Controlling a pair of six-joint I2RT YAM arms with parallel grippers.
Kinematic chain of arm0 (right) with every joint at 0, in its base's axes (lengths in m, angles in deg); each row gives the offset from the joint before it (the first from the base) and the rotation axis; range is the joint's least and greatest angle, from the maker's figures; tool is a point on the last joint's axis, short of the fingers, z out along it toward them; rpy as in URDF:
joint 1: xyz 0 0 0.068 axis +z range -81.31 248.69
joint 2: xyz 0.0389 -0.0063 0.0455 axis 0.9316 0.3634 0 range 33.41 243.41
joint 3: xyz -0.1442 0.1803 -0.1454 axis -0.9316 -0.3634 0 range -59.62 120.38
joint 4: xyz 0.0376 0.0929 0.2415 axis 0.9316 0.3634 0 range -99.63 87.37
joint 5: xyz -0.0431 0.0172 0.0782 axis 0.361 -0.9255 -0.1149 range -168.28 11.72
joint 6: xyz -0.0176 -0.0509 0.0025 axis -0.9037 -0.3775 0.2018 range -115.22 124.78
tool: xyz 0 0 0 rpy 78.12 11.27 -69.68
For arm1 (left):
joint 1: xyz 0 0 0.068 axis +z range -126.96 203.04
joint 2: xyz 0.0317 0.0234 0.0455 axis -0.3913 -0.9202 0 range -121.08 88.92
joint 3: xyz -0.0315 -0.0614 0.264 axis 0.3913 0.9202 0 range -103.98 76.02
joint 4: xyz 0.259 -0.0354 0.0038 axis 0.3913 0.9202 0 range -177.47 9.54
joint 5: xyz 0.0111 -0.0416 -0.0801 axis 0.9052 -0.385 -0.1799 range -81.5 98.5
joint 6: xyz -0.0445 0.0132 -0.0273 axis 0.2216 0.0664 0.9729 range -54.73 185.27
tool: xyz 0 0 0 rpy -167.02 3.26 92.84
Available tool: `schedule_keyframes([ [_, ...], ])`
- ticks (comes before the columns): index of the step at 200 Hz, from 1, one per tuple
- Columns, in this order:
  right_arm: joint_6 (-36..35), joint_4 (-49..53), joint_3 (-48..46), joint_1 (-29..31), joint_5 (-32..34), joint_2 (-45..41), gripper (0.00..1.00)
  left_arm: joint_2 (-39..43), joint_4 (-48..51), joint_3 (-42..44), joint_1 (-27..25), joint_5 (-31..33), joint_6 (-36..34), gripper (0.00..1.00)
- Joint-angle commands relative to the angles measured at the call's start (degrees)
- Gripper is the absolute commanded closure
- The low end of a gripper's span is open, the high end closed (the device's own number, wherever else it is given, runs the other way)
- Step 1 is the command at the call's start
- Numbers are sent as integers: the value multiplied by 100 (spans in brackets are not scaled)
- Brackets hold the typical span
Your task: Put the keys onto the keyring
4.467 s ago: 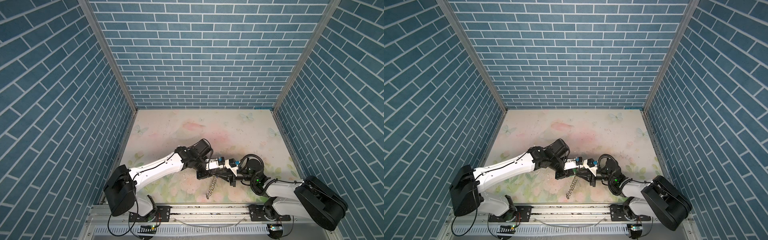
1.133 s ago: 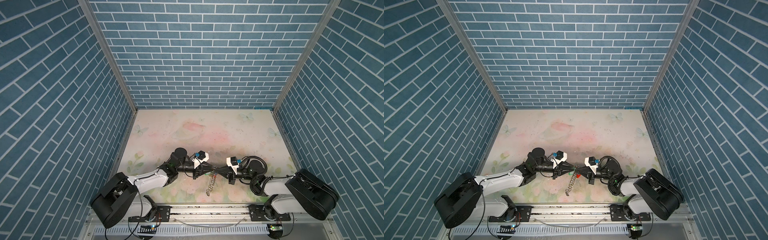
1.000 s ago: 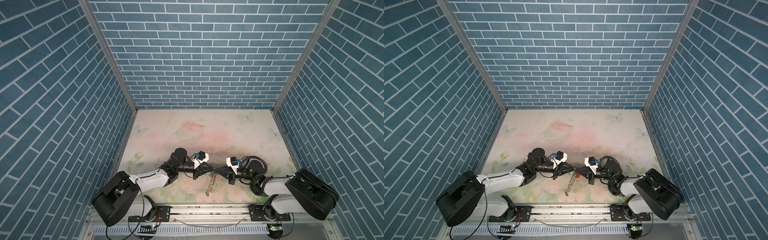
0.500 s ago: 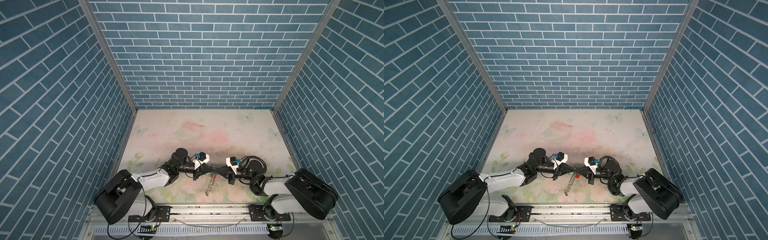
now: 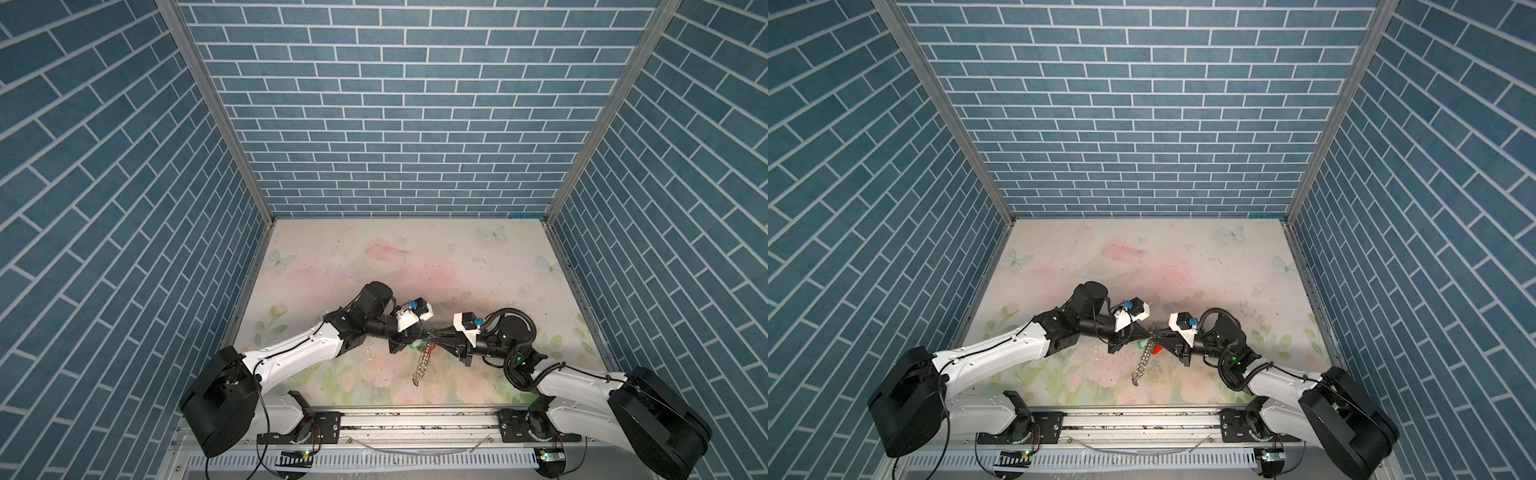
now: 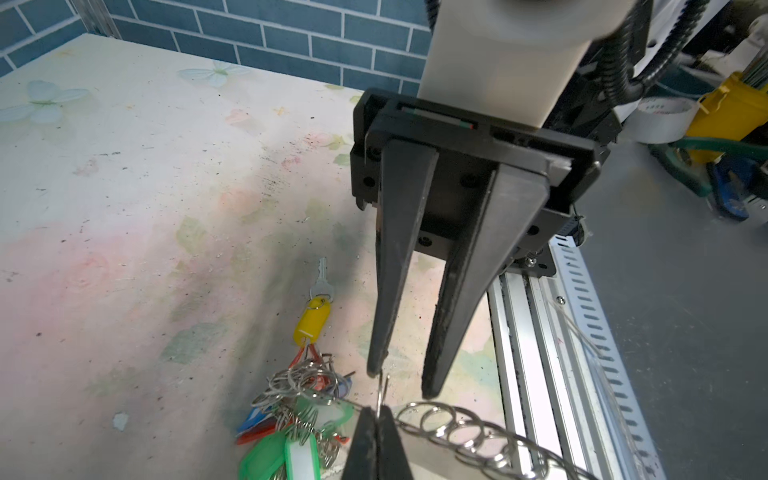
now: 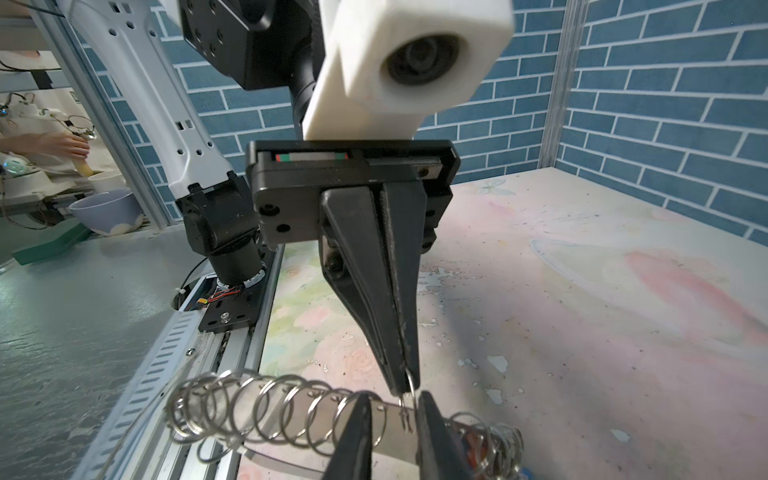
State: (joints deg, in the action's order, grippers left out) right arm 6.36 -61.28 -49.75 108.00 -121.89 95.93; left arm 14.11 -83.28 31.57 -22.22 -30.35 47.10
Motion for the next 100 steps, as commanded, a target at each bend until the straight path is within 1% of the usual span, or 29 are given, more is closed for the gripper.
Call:
schedule_keyframes([
  [1,-318,885,244,-61,19,-249,82,-156,1439,-544,-166,496,-708,100],
  [32,-107,686,268,-99,-194,-75,84,-353,2108,-1053,-377,834,-1092,100],
  [63,162,-12,209,-103,-421,224,83,-373,2298,-1203,-470,695,-1295,100],
  [100,505,-835,175,-99,-781,699,82,-415,2394,-1329,-499,616,-1361,100],
])
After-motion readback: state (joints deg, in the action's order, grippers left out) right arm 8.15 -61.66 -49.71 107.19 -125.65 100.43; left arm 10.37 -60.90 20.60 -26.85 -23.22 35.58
